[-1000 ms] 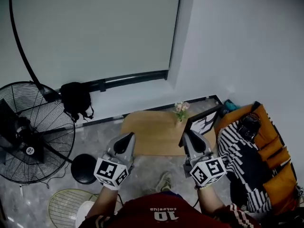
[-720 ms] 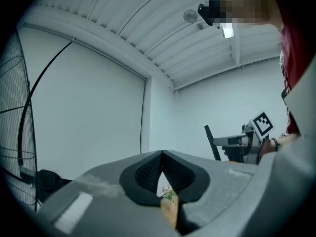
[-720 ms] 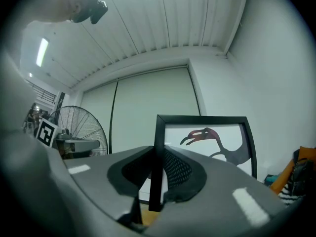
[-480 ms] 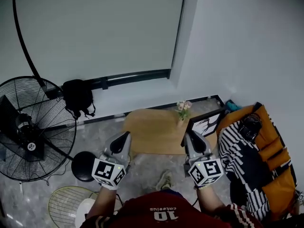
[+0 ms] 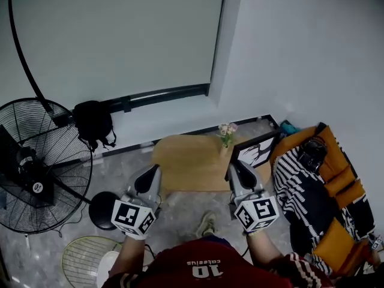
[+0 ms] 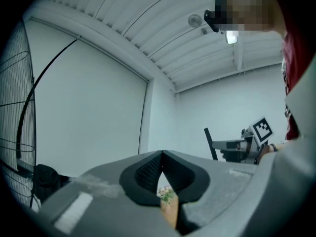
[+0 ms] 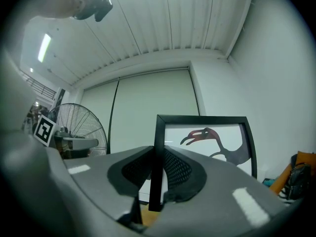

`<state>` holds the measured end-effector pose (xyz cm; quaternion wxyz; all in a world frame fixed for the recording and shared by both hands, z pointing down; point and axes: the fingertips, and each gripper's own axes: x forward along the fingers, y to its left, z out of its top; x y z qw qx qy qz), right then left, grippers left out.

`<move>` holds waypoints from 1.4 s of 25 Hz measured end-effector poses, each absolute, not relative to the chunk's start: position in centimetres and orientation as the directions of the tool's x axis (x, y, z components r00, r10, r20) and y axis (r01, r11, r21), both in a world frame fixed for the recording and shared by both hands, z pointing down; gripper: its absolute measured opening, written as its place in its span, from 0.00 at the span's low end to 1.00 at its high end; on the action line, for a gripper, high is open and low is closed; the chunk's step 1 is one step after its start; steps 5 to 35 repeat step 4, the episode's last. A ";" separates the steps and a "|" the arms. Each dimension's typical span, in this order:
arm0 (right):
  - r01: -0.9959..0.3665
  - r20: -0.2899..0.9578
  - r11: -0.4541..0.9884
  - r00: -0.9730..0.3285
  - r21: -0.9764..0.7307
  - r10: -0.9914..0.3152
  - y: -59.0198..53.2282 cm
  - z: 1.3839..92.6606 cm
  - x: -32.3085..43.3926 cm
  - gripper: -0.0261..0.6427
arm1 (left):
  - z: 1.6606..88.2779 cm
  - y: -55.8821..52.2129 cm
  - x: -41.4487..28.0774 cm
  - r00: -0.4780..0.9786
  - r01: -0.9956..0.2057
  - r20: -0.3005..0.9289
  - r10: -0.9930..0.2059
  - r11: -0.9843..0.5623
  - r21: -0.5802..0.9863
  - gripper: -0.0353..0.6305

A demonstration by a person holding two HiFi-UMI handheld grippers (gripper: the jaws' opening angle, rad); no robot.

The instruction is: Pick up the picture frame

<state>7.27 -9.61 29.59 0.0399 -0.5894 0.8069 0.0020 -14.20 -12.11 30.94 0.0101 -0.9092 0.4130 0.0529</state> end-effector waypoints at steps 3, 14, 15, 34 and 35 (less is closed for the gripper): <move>-0.952 -0.064 0.303 -0.300 -0.039 -0.952 -9.8 29.7 7.4 0.13 | 30.7 -12.3 -14.1 0.646 -0.757 -0.100 -0.756 -0.652 0.036 0.05; -0.953 -0.064 0.302 -0.299 -0.037 -0.952 -9.9 29.7 7.5 0.13 | 30.7 -12.4 -14.1 0.645 -0.759 -0.099 -0.758 -0.650 0.039 0.05; -0.953 -0.064 0.302 -0.299 -0.037 -0.952 -9.9 29.7 7.5 0.13 | 30.7 -12.4 -14.1 0.645 -0.759 -0.099 -0.758 -0.650 0.039 0.05; -0.953 -0.064 0.302 -0.299 -0.037 -0.952 -9.9 29.7 7.5 0.13 | 30.7 -12.4 -14.1 0.645 -0.759 -0.099 -0.758 -0.650 0.039 0.05; -0.953 -0.064 0.302 -0.299 -0.037 -0.952 -9.9 29.7 7.5 0.13 | 30.7 -12.4 -14.1 0.645 -0.759 -0.099 -0.758 -0.650 0.039 0.05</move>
